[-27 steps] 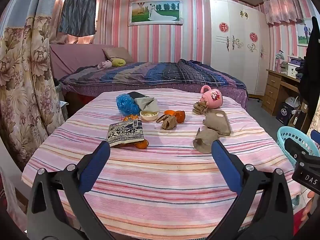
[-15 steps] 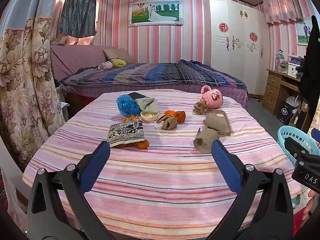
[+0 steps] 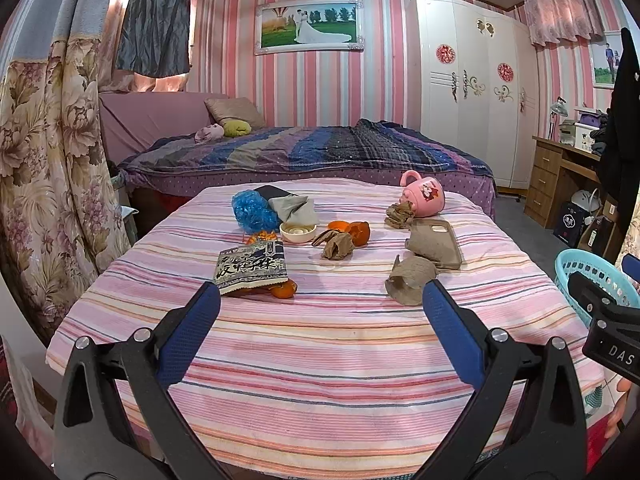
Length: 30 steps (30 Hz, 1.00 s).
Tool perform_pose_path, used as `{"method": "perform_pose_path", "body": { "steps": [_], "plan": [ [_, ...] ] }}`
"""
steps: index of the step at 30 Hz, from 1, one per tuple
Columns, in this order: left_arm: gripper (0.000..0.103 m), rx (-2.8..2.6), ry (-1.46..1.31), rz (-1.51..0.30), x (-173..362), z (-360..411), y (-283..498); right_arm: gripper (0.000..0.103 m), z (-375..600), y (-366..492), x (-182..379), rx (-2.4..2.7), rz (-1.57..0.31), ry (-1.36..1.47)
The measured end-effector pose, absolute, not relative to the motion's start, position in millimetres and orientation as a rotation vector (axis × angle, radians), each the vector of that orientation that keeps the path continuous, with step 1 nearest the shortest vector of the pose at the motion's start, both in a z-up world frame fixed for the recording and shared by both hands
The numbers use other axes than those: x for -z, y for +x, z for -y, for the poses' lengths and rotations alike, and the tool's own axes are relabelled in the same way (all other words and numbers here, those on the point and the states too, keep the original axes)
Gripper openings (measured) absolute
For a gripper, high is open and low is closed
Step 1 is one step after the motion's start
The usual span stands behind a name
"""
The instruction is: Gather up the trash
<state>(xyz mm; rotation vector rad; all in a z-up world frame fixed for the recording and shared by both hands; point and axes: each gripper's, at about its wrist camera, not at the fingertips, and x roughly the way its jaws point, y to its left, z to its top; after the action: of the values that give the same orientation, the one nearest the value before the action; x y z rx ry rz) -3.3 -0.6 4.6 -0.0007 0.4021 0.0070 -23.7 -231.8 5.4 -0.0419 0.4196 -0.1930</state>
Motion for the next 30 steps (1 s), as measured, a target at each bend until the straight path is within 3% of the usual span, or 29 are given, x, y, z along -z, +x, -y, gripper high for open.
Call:
{"method": "perform_pose_path", "body": {
  "steps": [30],
  "plan": [
    [0.098, -0.006, 0.017, -0.407, -3.4, 7.5, -1.3, 0.099, 241.9, -24.9, -4.0, 0.2, -0.422, -0.038]
  ]
}}
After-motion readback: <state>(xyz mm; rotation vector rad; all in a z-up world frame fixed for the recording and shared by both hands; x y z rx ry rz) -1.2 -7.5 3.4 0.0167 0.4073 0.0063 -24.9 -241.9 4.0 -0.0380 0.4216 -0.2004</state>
